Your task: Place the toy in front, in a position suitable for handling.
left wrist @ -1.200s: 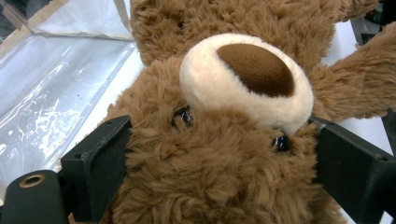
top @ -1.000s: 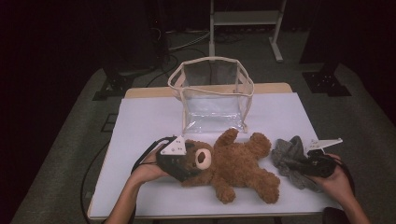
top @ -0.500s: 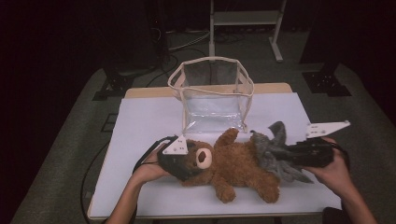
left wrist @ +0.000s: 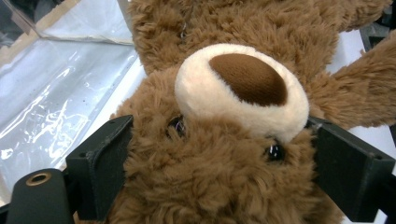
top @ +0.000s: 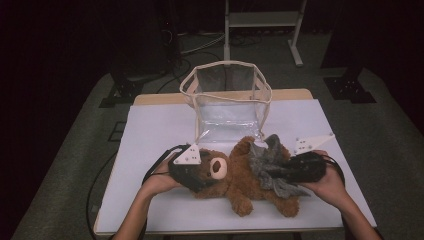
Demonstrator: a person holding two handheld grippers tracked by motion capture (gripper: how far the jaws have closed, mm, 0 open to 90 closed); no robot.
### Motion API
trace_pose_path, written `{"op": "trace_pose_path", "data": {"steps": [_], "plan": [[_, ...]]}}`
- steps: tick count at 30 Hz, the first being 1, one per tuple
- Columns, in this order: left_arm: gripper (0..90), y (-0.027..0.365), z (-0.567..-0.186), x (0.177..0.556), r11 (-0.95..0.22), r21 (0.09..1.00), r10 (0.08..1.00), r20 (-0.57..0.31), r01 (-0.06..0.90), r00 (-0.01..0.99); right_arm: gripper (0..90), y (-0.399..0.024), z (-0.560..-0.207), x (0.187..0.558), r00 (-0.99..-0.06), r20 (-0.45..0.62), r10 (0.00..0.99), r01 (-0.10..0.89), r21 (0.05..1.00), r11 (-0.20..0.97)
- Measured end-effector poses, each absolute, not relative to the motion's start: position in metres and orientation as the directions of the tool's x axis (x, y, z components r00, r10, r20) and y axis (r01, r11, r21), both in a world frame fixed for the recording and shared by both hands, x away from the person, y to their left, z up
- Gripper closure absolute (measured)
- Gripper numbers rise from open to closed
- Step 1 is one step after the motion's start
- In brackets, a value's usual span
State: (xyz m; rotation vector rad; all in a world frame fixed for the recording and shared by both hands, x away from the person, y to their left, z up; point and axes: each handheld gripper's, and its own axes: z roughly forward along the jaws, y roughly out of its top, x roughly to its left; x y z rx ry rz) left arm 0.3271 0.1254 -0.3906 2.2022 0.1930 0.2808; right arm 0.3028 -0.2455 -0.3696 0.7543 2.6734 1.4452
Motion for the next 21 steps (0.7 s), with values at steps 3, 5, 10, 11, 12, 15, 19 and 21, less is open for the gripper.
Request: {"op": "trace_pose_path", "data": {"steps": [3, 5, 10, 11, 12, 15, 19, 21], "plan": [[14.1, 0.128, -0.389, 0.327, -0.601, 0.798, 0.235, 0.13, 0.039, 0.963, 74.7, -0.265, -0.379, 0.295, -0.862, 0.237, 0.448, 0.444, 0.78, 0.441], [15.4, 0.128, -0.389, 0.327, -0.6, 0.799, 0.235, 0.121, 0.046, 0.964, 74.7, -0.271, -0.382, 0.292, -0.855, 0.245, 0.457, 0.455, 0.777, 0.435], [18.1, 0.123, -0.392, 0.326, -0.6, 0.798, 0.238, 0.113, 0.055, 0.965, 74.7, -0.277, -0.375, 0.283, -0.853, 0.231, 0.469, 0.451, 0.778, 0.437], [18.0, 0.122, -0.392, 0.326, -0.598, 0.8, 0.242, 0.11, 0.059, 0.964, 74.7, -0.274, -0.371, 0.284, -0.86, 0.221, 0.459, 0.437, 0.783, 0.443], [18.1, 0.122, -0.392, 0.326, -0.597, 0.8, 0.242, 0.11, 0.059, 0.964, 74.7, -0.269, -0.367, 0.285, -0.869, 0.211, 0.448, 0.423, 0.787, 0.449], [18.0, 0.121, -0.392, 0.326, -0.593, 0.803, 0.248, 0.11, 0.061, 0.963, 74.7, -0.247, -0.358, 0.293, -0.895, 0.188, 0.404, 0.38, 0.796, 0.472], [17.9, 0.122, -0.393, 0.326, -0.591, 0.804, 0.264, 0.107, 0.073, 0.959, 72.3, -0.222, -0.358, 0.304, -0.914, 0.162, 0.373, 0.346, 0.789, 0.507], [17.8, 0.123, -0.393, 0.327, -0.588, 0.805, 0.263, 0.103, 0.075, 0.959, 67.1, -0.219, -0.358, 0.305, -0.917, 0.16, 0.365, 0.341, 0.79, 0.509]]}}
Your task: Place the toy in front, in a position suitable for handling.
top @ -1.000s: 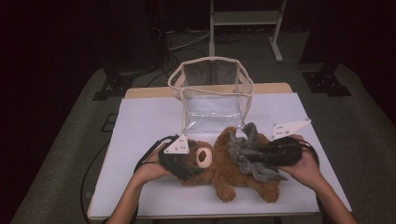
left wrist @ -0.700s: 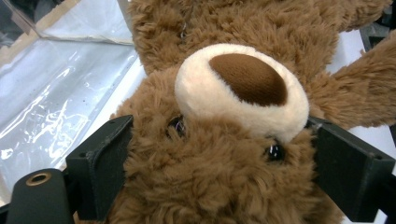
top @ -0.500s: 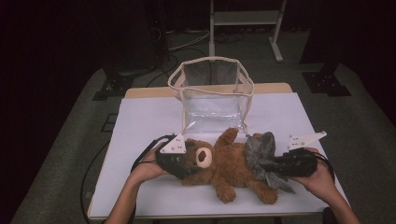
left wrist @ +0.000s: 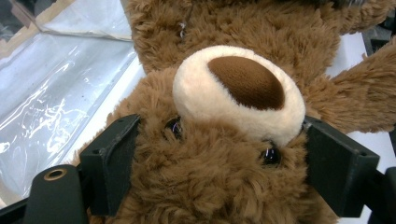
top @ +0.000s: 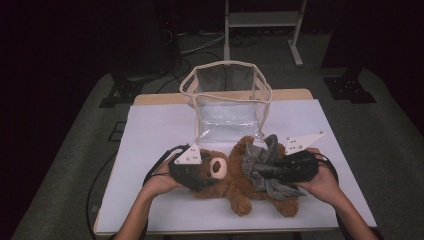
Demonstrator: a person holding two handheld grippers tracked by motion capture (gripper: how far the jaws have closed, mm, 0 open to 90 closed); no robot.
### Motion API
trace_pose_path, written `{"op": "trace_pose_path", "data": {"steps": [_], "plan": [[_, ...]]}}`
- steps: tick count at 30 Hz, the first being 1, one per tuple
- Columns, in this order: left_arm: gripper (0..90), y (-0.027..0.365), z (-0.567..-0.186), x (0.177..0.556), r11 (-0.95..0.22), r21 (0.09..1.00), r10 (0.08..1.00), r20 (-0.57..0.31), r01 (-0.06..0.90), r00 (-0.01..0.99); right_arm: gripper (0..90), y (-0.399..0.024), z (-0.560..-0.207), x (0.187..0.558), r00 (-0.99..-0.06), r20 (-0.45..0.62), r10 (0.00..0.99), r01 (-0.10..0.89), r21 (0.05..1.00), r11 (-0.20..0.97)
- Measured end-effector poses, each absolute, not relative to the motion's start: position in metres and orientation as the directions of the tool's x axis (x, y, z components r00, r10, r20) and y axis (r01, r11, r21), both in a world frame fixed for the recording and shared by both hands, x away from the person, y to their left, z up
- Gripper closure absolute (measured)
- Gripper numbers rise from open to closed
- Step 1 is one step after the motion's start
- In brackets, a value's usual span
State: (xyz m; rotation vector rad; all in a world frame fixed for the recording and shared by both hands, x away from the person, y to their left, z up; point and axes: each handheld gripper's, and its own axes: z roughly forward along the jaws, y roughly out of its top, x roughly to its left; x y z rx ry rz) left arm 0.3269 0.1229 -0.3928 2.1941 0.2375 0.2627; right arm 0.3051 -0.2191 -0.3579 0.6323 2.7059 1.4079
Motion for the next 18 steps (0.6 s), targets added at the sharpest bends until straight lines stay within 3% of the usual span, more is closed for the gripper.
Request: {"op": "trace_pose_path", "data": {"steps": [1, 2, 6, 11, 18], "plan": [[17.8, 0.123, -0.393, 0.327, -0.588, 0.805, 0.263, 0.103, 0.075, 0.959, 67.1, -0.219, -0.358, 0.305, -0.917, 0.16, 0.365, 0.341, 0.79, 0.509], [17.7, 0.123, -0.393, 0.327, -0.588, 0.805, 0.26, 0.104, 0.072, 0.96, 55.9, -0.223, -0.355, 0.301, -0.916, 0.145, 0.374, 0.331, 0.799, 0.502], [17.4, 0.122, -0.392, 0.327, -0.595, 0.801, 0.257, 0.107, 0.07, 0.96, 42.2, -0.238, -0.348, 0.291, -0.908, 0.107, 0.405, 0.314, 0.814, 0.488], [17.2, 0.119, -0.391, 0.327, -0.602, 0.796, 0.247, 0.117, 0.059, 0.962, 33.5, -0.242, -0.346, 0.292, -0.902, 0.085, 0.423, 0.302, 0.825, 0.477], [17.2, 0.12, -0.392, 0.326, -0.601, 0.798, 0.238, 0.119, 0.05, 0.964, 30.2, -0.2, -0.351, 0.311, -0.931, 0.05, 0.361, 0.245, 0.819, 0.519]]}}
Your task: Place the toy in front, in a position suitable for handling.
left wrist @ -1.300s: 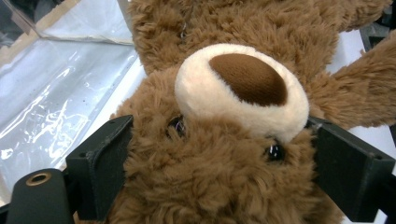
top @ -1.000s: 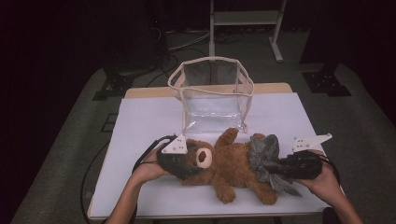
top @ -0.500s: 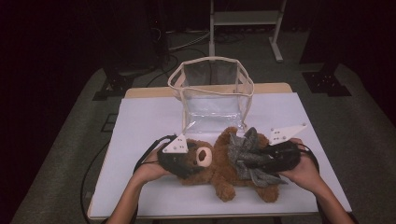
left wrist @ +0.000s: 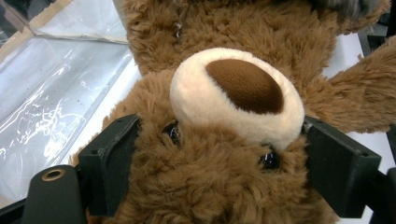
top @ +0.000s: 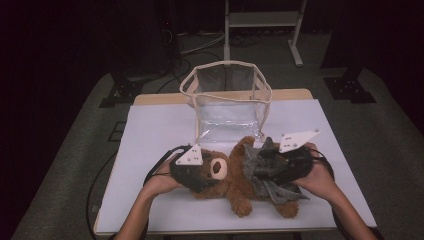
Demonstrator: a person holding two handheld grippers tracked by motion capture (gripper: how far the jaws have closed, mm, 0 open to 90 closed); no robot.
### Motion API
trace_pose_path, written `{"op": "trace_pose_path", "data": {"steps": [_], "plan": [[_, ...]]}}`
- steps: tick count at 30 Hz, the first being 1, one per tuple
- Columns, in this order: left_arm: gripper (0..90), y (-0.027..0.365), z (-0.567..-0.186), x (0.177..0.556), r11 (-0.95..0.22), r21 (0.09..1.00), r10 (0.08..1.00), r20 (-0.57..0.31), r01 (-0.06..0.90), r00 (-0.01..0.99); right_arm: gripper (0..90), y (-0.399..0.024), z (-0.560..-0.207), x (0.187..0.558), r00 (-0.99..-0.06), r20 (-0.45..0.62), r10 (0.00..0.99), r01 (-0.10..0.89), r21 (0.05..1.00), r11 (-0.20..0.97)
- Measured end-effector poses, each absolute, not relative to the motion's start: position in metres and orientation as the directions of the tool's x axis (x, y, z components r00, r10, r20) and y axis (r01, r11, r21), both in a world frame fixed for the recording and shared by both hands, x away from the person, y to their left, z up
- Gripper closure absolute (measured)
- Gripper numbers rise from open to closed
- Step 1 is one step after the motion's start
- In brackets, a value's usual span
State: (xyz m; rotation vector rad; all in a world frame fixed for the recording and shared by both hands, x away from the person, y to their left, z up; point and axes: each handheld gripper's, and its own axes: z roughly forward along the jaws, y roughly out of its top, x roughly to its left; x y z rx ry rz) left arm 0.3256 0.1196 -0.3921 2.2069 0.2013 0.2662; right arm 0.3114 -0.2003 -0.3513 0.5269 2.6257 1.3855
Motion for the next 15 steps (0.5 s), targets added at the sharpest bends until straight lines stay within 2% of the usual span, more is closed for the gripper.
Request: {"op": "trace_pose_path", "data": {"steps": [1, 5, 6, 7, 15], "plan": [[17.2, 0.12, -0.392, 0.325, -0.602, 0.797, 0.236, 0.122, 0.047, 0.964, 30.2, -0.2, -0.351, 0.311, -0.931, 0.05, 0.361, 0.245, 0.819, 0.519], [17.3, 0.121, -0.393, 0.326, -0.604, 0.796, 0.237, 0.123, 0.047, 0.964, 55.1, -0.191, -0.36, 0.315, -0.924, 0.061, 0.377, 0.268, 0.806, 0.528], [17.3, 0.121, -0.393, 0.326, -0.6, 0.798, 0.239, 0.122, 0.048, 0.963, 55.1, -0.191, -0.36, 0.315, -0.924, 0.061, 0.377, 0.268, 0.806, 0.528], [17.4, 0.121, -0.393, 0.326, -0.597, 0.801, 0.239, 0.121, 0.047, 0.964, 61.0, -0.198, -0.361, 0.313, -0.919, 0.079, 0.386, 0.284, 0.811, 0.511], [17.4, 0.12, -0.393, 0.327, -0.583, 0.809, 0.263, 0.103, 0.073, 0.959, 67.4, -0.237, -0.372, 0.294, -0.892, 0.14, 0.43, 0.352, 0.814, 0.463]]}}
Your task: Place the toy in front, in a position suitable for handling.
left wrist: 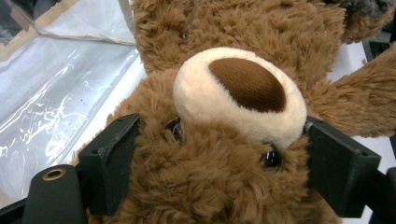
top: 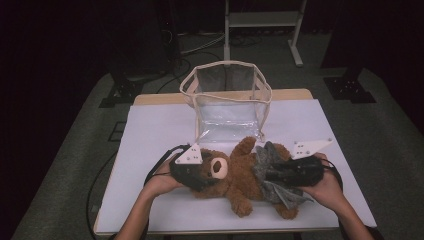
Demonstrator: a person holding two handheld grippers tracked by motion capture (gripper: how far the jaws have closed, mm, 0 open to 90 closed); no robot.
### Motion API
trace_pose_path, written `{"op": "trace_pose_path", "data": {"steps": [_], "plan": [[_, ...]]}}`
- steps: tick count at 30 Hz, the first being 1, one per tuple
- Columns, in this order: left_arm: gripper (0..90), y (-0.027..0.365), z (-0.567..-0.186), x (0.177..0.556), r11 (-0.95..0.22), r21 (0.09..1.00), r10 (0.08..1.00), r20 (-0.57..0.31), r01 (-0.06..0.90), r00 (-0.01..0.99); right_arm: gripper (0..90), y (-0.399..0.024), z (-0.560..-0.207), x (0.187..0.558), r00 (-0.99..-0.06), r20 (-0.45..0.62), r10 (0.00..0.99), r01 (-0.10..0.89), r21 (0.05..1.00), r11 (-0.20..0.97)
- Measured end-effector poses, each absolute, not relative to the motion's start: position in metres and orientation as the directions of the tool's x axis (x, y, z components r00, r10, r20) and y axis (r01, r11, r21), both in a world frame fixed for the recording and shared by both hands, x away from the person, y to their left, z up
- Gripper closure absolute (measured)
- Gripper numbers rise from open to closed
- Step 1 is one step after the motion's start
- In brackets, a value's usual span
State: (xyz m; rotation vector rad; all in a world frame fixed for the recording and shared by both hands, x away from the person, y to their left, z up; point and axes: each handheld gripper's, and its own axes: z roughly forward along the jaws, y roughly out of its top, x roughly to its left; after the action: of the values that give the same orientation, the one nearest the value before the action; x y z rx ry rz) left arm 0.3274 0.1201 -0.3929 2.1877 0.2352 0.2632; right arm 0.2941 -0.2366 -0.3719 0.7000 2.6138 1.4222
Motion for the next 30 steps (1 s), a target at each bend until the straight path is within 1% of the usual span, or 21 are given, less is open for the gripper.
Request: {"op": "trace_pose_path", "data": {"steps": [2, 3, 4, 5, 7, 10, 16, 19, 20, 22, 23, 24, 25, 27, 30], "plan": [[17.4, 0.12, -0.393, 0.328, -0.578, 0.812, 0.267, 0.096, 0.08, 0.959, 67.9, -0.241, -0.375, 0.291, -0.887, 0.152, 0.437, 0.364, 0.811, 0.458], [17.4, 0.12, -0.393, 0.329, -0.576, 0.813, 0.271, 0.091, 0.086, 0.958, 68.0, -0.251, -0.382, 0.287, -0.875, 0.178, 0.451, 0.392, 0.806, 0.444], [17.4, 0.12, -0.393, 0.329, -0.576, 0.813, 0.271, 0.091, 0.086, 0.958, 68.0, -0.251, -0.382, 0.287, -0.875, 0.178, 0.451, 0.392, 0.806, 0.444], [17.3, 0.12, -0.393, 0.33, -0.575, 0.813, 0.271, 0.09, 0.086, 0.958, 68.1, -0.261, -0.389, 0.284, -0.86, 0.212, 0.463, 0.425, 0.801, 0.423], [17.3, 0.12, -0.393, 0.33, -0.574, 0.814, 0.274, 0.088, 0.09, 0.958, 68.4, -0.269, -0.394, 0.283, -0.846, 0.239, 0.477, 0.452, 0.795, 0.404], [16.5, 0.119, -0.393, 0.33, -0.568, 0.818, 0.278, 0.083, 0.094, 0.957, 68.8, -0.275, -0.397, 0.281, -0.835, 0.247, 0.492, 0.468, 0.79, 0.396], [14.2, 0.119, -0.394, 0.331, -0.565, 0.819, 0.282, 0.079, 0.099, 0.956, 69.4, -0.268, -0.382, 0.286, -0.845, 0.199, 0.496, 0.429, 0.806, 0.409], [13.2, 0.118, -0.395, 0.33, -0.571, 0.816, 0.275, 0.089, 0.088, 0.957, 69.4, -0.249, -0.366, 0.301, -0.866, 0.158, 0.474, 0.381, 0.824, 0.42], [13.2, 0.118, -0.395, 0.33, -0.571, 0.816, 0.275, 0.089, 0.088, 0.957, 69.4, -0.249, -0.366, 0.301, -0.866, 0.158, 0.474, 0.381, 0.824, 0.42], [13.3, 0.119, -0.395, 0.329, -0.564, 0.821, 0.287, 0.095, 0.088, 0.953, 68.5, -0.234, -0.363, 0.312, -0.871, 0.109, 0.479, 0.346, 0.828, 0.441], [13.3, 0.12, -0.394, 0.33, -0.566, 0.82, 0.293, 0.103, 0.085, 0.951, 68.3, -0.232, -0.365, 0.315, -0.869, 0.105, 0.483, 0.341, 0.835, 0.431], [13.3, 0.12, -0.394, 0.33, -0.566, 0.82, 0.293, 0.103, 0.085, 0.951, 68.3, -0.232, -0.365, 0.315, -0.869, 0.105, 0.483, 0.341, 0.835, 0.431], [13.3, 0.123, -0.391, 0.33, -0.56, 0.825, 0.306, 0.115, 0.081, 0.945, 68.4, -0.234, -0.37, 0.319, -0.862, 0.141, 0.487, 0.366, 0.838, 0.405], [13.3, 0.126, -0.386, 0.329, -0.554, 0.831, 0.313, 0.144, 0.058, 0.939, 68.9, -0.241, -0.372, 0.318, -0.852, 0.156, 0.5, 0.383, 0.838, 0.39], [13.8, 0.129, -0.384, 0.33, -0.555, 0.83, 0.317, 0.147, 0.057, 0.937, 69.6, -0.251, -0.374, 0.316, -0.839, 0.161, 0.521, 0.4, 0.83, 0.388]]}}
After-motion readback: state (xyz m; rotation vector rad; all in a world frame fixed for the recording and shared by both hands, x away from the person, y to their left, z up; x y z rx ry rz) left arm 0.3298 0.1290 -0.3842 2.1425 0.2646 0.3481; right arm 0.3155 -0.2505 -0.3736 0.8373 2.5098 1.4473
